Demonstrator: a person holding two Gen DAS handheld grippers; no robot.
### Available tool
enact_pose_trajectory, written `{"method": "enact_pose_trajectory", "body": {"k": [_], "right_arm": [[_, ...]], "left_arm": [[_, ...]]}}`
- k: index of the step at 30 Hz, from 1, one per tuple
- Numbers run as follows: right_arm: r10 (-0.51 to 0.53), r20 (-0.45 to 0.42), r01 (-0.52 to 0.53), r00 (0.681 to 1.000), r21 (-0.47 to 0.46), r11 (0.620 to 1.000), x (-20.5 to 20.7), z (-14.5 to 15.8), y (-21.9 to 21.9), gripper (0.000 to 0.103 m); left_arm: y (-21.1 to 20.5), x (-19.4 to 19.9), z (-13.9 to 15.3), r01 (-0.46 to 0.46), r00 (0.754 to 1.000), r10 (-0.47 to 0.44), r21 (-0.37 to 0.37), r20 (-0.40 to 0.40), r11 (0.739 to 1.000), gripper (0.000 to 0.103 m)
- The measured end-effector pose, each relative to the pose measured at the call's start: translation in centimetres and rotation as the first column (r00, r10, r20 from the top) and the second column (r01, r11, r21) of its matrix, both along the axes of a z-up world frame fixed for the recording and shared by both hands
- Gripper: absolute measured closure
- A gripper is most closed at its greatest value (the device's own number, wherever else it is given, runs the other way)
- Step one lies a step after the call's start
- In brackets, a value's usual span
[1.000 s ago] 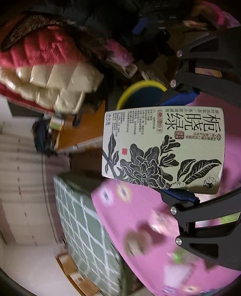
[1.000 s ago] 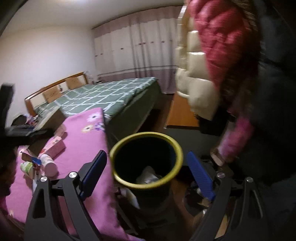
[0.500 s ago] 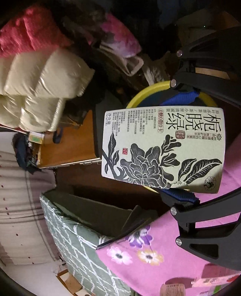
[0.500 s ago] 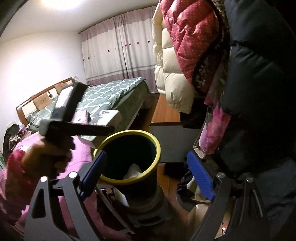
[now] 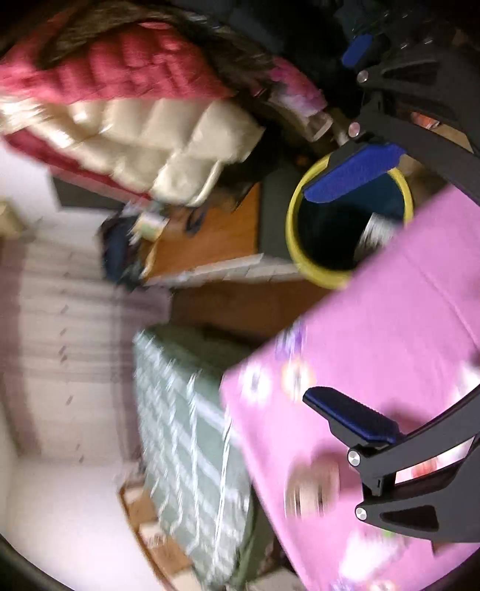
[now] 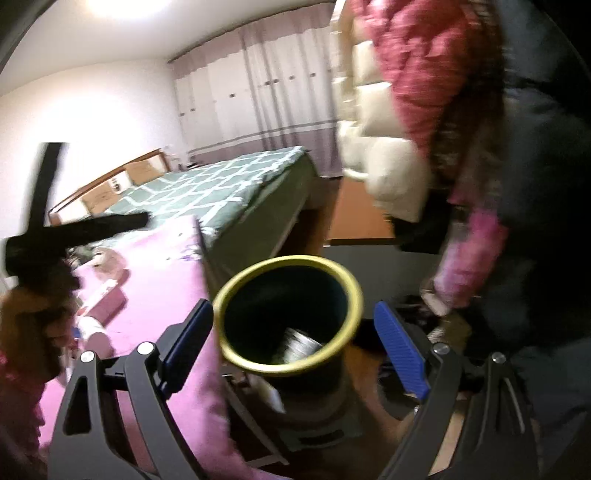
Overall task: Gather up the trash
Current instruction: 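Carry the carton over the yellow bin and open the left gripper, then grasp the blue-and-white ice-cream wrapper with the right gripper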
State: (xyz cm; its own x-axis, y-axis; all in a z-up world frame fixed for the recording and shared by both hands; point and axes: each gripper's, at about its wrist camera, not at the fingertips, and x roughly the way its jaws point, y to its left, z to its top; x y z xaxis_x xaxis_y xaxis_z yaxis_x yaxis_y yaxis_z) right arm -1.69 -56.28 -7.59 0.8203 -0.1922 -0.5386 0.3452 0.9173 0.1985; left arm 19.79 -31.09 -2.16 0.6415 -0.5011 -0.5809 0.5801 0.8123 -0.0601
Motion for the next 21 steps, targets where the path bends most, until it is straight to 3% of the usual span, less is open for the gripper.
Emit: {"method": "enact_pose_trajectory", "body": {"k": [2, 5, 8, 12, 16, 18, 21], "right_arm": [[0.056, -0.002, -0.056, 0.998, 0.005, 0.998, 1.9, 0.0, 1.6, 0.019], [0.147, -0.015, -0.146, 0.989, 0.021, 0.989, 4.8, -0.1, 4.4, 0.019], [0.203, -0.027, -0.203, 0.979, 0.011, 0.979, 6.9, -0.1, 7.1, 0.019], [0.280, -0.042, -0.279, 0.959, 0.014, 0.960, 9.7, 0.1, 11.1, 0.019], [0.334, -0.046, -0.334, 0.941, 0.019, 0.943, 11.1, 0.4, 14.2, 0.019], [0.368, -0.049, -0.368, 0.928, 0.012, 0.930, 11.4, 0.5, 15.9, 0.019], [0.413, -0.088, -0.414, 0.907, 0.003, 0.910, 11.7, 0.3, 18.0, 0.019]], "left_arm": [[4.6, -0.3, 1.0, -0.076, 0.996, 0.076, -0.007, 0.045, 0.997, 0.005], [12.0, -0.4, 1.6, -0.244, 0.964, 0.244, -0.016, 0.110, 0.970, 0.005], [18.9, -0.2, 1.2, -0.398, 0.903, 0.395, -0.020, 0.168, 0.917, 0.005], [27.4, 1.1, -0.7, -0.576, 0.794, 0.572, -0.045, 0.206, 0.816, 0.005], [33.3, 3.5, -4.1, -0.683, 0.707, 0.684, -0.076, 0.179, 0.726, 0.005], [35.4, 4.6, -6.0, -0.729, 0.672, 0.730, -0.065, 0.126, 0.682, 0.005], [37.8, 6.0, -7.6, -0.754, 0.656, 0.755, -0.037, 0.020, 0.656, 0.005]]}}
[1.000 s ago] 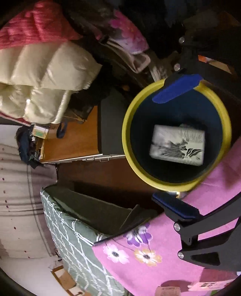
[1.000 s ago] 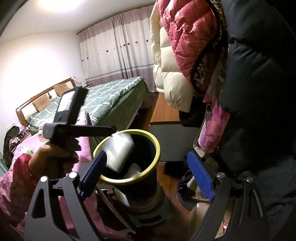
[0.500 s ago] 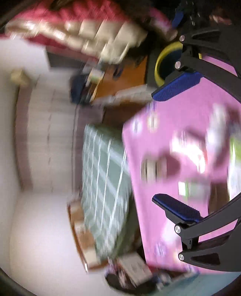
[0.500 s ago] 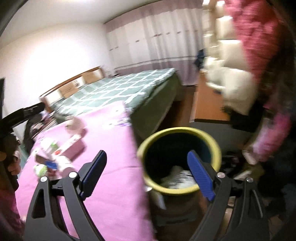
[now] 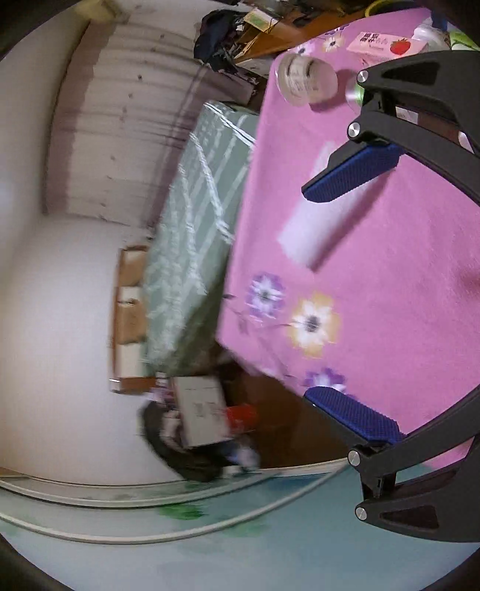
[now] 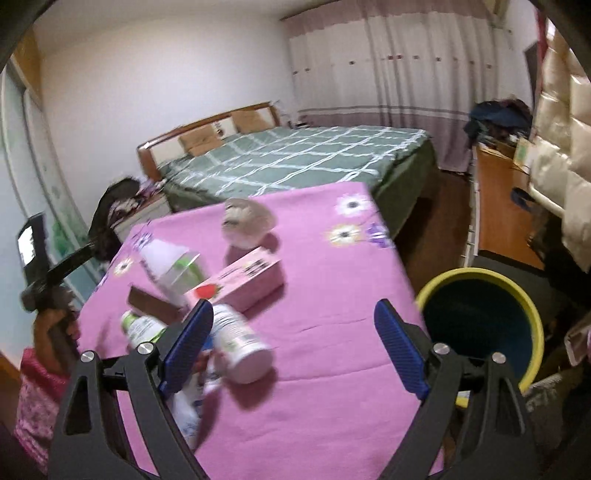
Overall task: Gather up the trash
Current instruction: 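Grasp the blue-and-white ice-cream wrapper with the right gripper, then drop the wrapper into the yellow bin and return the right gripper to the table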
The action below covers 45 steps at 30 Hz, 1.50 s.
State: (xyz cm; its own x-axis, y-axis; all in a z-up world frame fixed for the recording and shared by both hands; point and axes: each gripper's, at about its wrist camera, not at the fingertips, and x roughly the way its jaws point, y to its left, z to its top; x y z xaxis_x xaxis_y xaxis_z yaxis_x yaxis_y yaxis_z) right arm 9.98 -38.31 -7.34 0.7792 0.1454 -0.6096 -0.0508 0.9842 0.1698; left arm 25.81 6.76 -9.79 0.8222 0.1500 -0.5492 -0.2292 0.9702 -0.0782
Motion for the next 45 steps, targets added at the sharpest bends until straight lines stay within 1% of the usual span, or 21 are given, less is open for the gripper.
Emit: {"method": "enact_pose_trajectory", "body": {"k": [1, 3, 4, 5, 7, 10, 14, 17, 19, 21, 22, 23, 25, 26, 29, 34, 38, 39, 42, 44, 45], "right_arm": [[0.019, -0.022, -0.020, 1.000, -0.008, 1.000, 0.0, -0.3, 0.9, 0.019], [0.058, -0.054, -0.059, 0.997, -0.007, 0.998, -0.1, -0.8, 2.4, 0.023], [0.069, -0.063, -0.069, 0.996, -0.004, 0.998, -0.2, -1.0, 2.8, 0.029], [0.082, -0.075, -0.083, 0.994, -0.002, 0.997, -0.3, -1.3, 3.3, 0.034], [0.121, -0.108, -0.122, 0.987, 0.000, 0.993, -0.7, -2.1, 4.8, 0.037], [0.154, -0.162, -0.155, 0.975, 0.009, 0.988, -0.7, -3.5, 6.3, 0.049], [0.173, -0.213, -0.173, 0.962, 0.015, 0.985, -0.3, -5.4, 7.9, 0.050], [0.166, -0.234, -0.168, 0.958, 0.011, 0.986, 0.0, -6.5, 8.7, 0.050], [0.176, -0.256, -0.174, 0.950, 0.031, 0.984, 0.4, -7.3, 9.0, 0.051], [0.193, -0.282, -0.180, 0.940, 0.072, 0.981, 0.7, -7.9, 8.8, 0.065], [0.200, -0.282, -0.182, 0.938, 0.087, 0.979, 0.7, -7.9, 8.6, 0.074], [0.207, -0.280, -0.186, 0.937, 0.101, 0.977, 0.7, -7.9, 8.5, 0.081], [0.205, -0.272, -0.188, 0.940, 0.090, 0.978, 0.5, -7.6, 8.4, 0.084], [0.209, -0.265, -0.191, 0.941, 0.091, 0.977, 0.4, -7.4, 8.3, 0.088], [0.211, -0.242, -0.194, 0.947, 0.092, 0.977, -0.1, -6.5, 8.0, 0.093], [0.210, -0.190, -0.195, 0.959, 0.096, 0.976, -1.3, -4.7, 7.1, 0.094], [0.164, -0.136, -0.153, 0.977, 0.090, 0.984, -1.8, -3.1, 5.3, 0.094], [0.122, -0.119, -0.112, 0.985, 0.084, 0.990, -1.7, -2.7, 3.9, 0.094], [0.025, -0.102, -0.018, 0.994, 0.068, 0.998, -1.2, -2.2, 0.8, 0.094], [-0.087, -0.094, 0.088, 0.992, 0.010, 0.996, -0.4, -2.2, -2.3, 0.093], [-0.146, -0.103, 0.146, 0.984, -0.008, 0.989, 0.3, -2.4, -4.4, 0.093]], "left_arm": [[0.7, 0.1, -0.3, -0.014, 1.000, 0.013, -0.003, -0.013, 1.000, 0.005], [1.4, 0.1, -0.8, -0.036, 0.999, 0.035, -0.004, -0.021, 0.999, 0.005], [1.6, 0.0, -0.9, -0.043, 0.999, 0.042, -0.010, -0.020, 0.999, 0.005], [1.9, -0.1, -1.1, -0.047, 0.999, 0.047, -0.018, -0.020, 0.999, 0.005], [2.5, -0.2, -1.4, -0.049, 0.999, 0.048, -0.038, -0.022, 0.998, 0.005], [2.5, -0.3, -1.7, -0.052, 0.998, 0.051, -0.033, -0.020, 0.998, 0.005], [1.2, -0.5, -1.3, -0.052, 0.998, 0.052, -0.004, -0.026, 0.999, 0.005], [0.9, -0.3, -1.4, -0.073, 0.997, 0.074, 0.028, -0.037, 0.997, 0.005], [1.1, -0.1, -1.5, -0.085, 0.995, 0.086, 0.029, -0.047, 0.996, 0.005], [1.5, -0.1, -1.7, -0.096, 0.994, 0.097, 0.016, -0.050, 0.995, 0.005], [1.6, -0.1, -1.7, -0.102, 0.994, 0.102, 0.013, -0.049, 0.995, 0.005], [1.8, -0.2, -1.6, -0.106, 0.993, 0.106, 0.011, -0.047, 0.994, 0.005], [1.9, -0.3, -1.7, -0.114, 0.992, 0.115, 0.013, -0.044, 0.993, 0.005], [1.9, -0.2, -1.7, -0.116, 0.992, 0.116, 0.013, -0.046, 0.993, 0.005], [1.9, -0.1, -1.8, -0.115, 0.992, 0.115, 0.014, -0.055, 0.993, 0.005], [1.8, 0.0, -2.0, -0.113, 0.991, 0.114, 0.014, -0.063, 0.994, 0.005], [1.8, -0.1, -2.0, -0.114, 0.991, 0.114, 0.011, -0.066, 0.993, 0.005], [1.8, 0.0, -2.0, -0.112, 0.991, 0.113, 0.012, -0.068, 0.994, 0.005], [1.7, -0.1, -2.1, -0.111, 0.992, 0.112, 0.013, -0.066, 0.994, 0.005], [1.7, -0.1, -2.1, -0.111, 0.991, 0.112, 0.011, -0.068, 0.994, 0.005], [1.7, -0.1, -2.1, -0.109, 0.992, 0.110, 0.009, -0.068, 0.994, 0.005]]}}
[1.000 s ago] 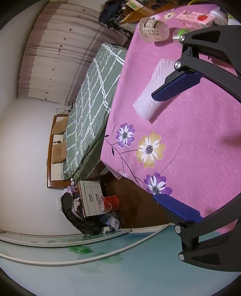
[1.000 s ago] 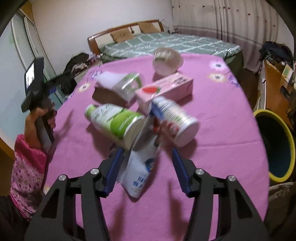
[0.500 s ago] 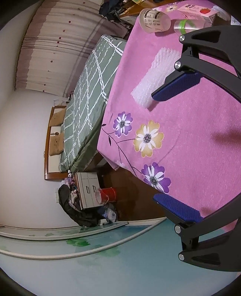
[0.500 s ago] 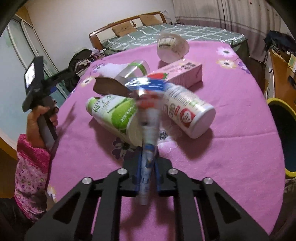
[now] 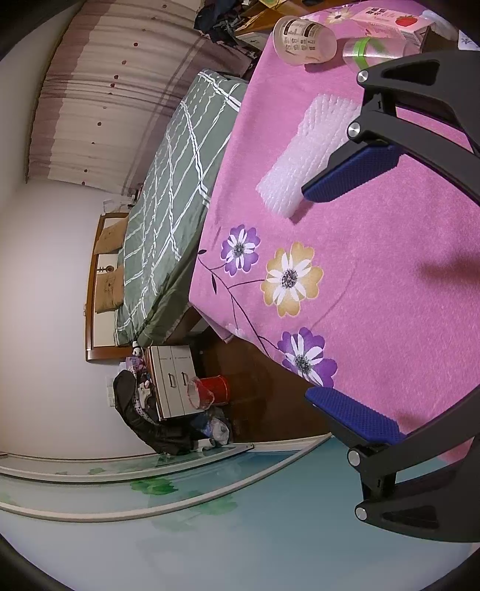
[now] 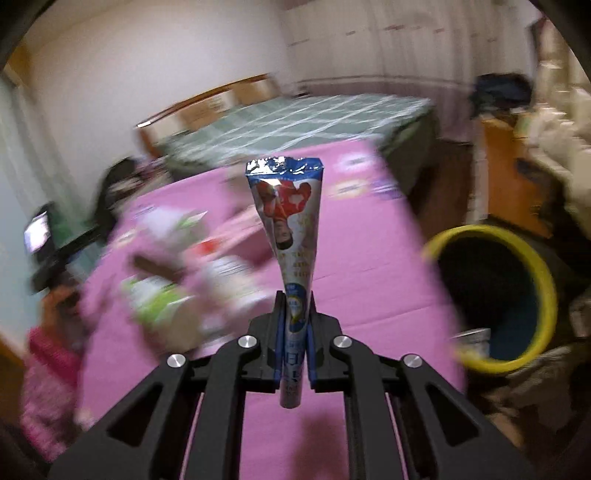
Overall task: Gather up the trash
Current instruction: 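Drop the wrapper into the yellow bin and return the right gripper to the table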
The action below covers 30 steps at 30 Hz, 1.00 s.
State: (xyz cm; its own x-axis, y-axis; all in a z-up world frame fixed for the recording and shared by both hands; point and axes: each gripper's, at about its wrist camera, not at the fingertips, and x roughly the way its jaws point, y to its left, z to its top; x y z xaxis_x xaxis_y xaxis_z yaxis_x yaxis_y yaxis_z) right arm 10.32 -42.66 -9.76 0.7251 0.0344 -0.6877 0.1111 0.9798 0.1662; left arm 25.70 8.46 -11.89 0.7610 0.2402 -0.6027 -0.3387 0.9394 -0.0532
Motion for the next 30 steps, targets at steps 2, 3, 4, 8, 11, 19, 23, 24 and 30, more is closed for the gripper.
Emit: {"method": "enact_pose_trajectory", "body": {"k": [2, 3, 4, 8, 11, 19, 23, 24, 30], "right_arm": [[-0.075, -0.020, 0.075, 0.997, -0.022, 0.997, 1.2, -0.6, -2.6, 0.093], [-0.117, -0.037, 0.115, 0.992, -0.050, 0.992, 2.0, -1.2, -4.0, 0.093], [-0.146, -0.051, 0.143, 0.988, -0.059, 0.988, 2.6, -1.7, -5.2, 0.093], [-0.224, -0.100, 0.216, 0.969, -0.085, 0.973, 4.6, -3.5, -8.6, 0.093], [-0.282, -0.141, 0.269, 0.949, -0.104, 0.957, 5.7, -4.9, -10.5, 0.093], [-0.394, -0.113, 0.380, 0.912, -0.129, 0.916, 6.1, -5.4, -12.7, 0.048], [-0.327, -0.026, 0.325, 0.945, -0.057, 0.944, 7.2, -3.9, -10.8, 0.048], [-0.293, 0.000, 0.293, 0.956, -0.058, 0.954, 8.2, -3.4, -9.7, 0.048], [-0.142, 0.109, 0.148, 0.984, -0.046, 0.988, 14.2, -2.2, -3.3, 0.044]], "left_arm": [[0.0, 0.0, 0.0, 0.000, 1.000, 0.000, -0.001, 0.003, 1.000, 0.005], [0.0, 0.0, 0.0, -0.001, 1.000, 0.001, -0.001, 0.004, 1.000, 0.005], [0.0, 0.0, 0.0, -0.001, 1.000, 0.001, -0.002, 0.003, 1.000, 0.005], [0.1, 0.0, 0.1, -0.001, 1.000, 0.001, -0.008, 0.002, 1.000, 0.005], [0.1, 0.0, 0.1, 0.001, 1.000, -0.001, -0.004, -0.001, 1.000, 0.005], [-0.2, 0.3, -0.1, 0.008, 1.000, -0.008, -0.002, -0.003, 1.000, 0.005], [-0.6, 0.4, -0.2, 0.014, 1.000, -0.014, 0.006, -0.008, 1.000, 0.005], [-0.7, 0.5, -0.2, 0.015, 1.000, -0.015, 0.011, -0.009, 1.000, 0.005], [-1.2, 0.5, -0.2, 0.019, 1.000, -0.019, 0.045, -0.003, 0.999, 0.005]]}}
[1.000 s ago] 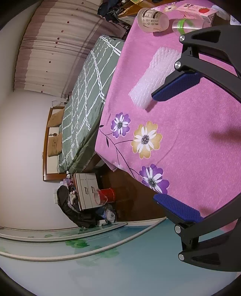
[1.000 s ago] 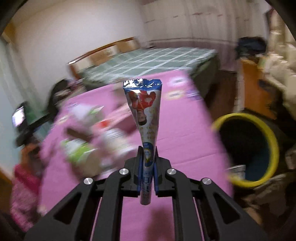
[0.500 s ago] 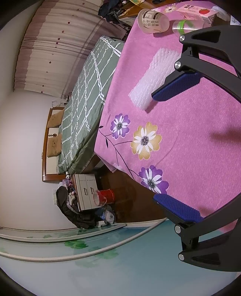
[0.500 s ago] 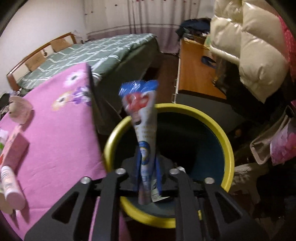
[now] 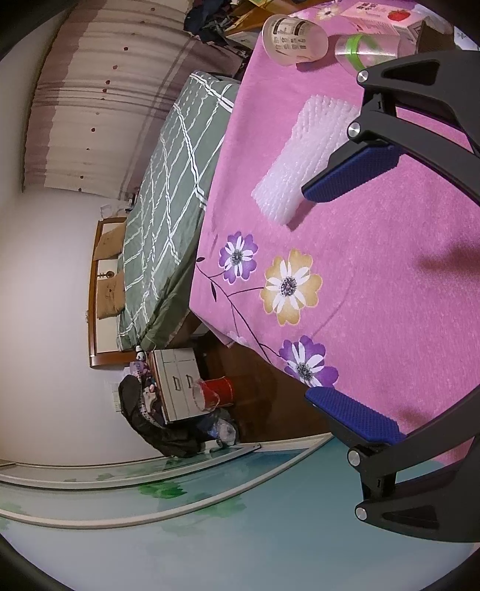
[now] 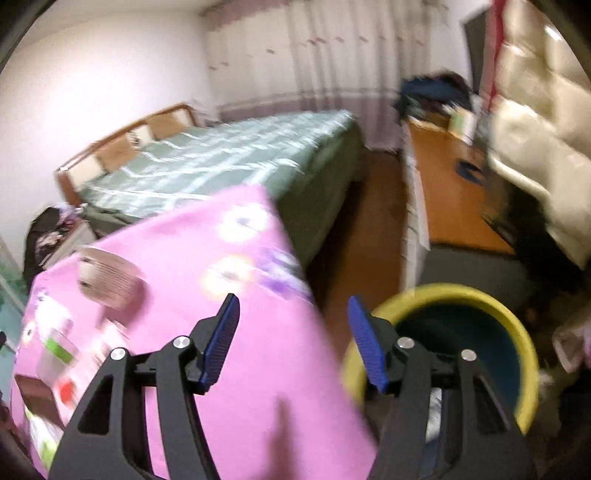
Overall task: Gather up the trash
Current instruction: 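Drop the wrapper into the yellow bin and return the right gripper to the table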
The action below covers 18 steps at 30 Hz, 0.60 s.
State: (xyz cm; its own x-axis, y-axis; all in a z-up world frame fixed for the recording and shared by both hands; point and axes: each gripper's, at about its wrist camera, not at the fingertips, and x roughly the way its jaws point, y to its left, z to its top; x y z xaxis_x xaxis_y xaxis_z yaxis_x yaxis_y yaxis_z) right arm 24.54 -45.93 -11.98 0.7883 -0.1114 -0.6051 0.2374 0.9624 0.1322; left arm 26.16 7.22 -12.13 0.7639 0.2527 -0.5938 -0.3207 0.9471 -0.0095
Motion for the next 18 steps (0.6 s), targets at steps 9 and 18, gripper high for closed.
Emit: {"method": "enact_pose_trajectory", "body": {"k": [9, 18], "right_arm": [[-0.025, 0.028, 0.025, 0.999, 0.014, 1.000, 1.3, -0.6, 0.4, 0.036], [-0.015, 0.047, 0.012, 0.999, 0.053, 0.999, 0.6, -0.1, 0.2, 0.035]], "left_arm": [[-3.5, -2.3, 2.3, 0.088, 0.994, -0.092, 0.060, 0.062, 0.994, 0.005], [-15.4, -13.8, 6.0, 0.407, 0.908, -0.414, 0.092, 0.065, 0.909, 0.005]]}}
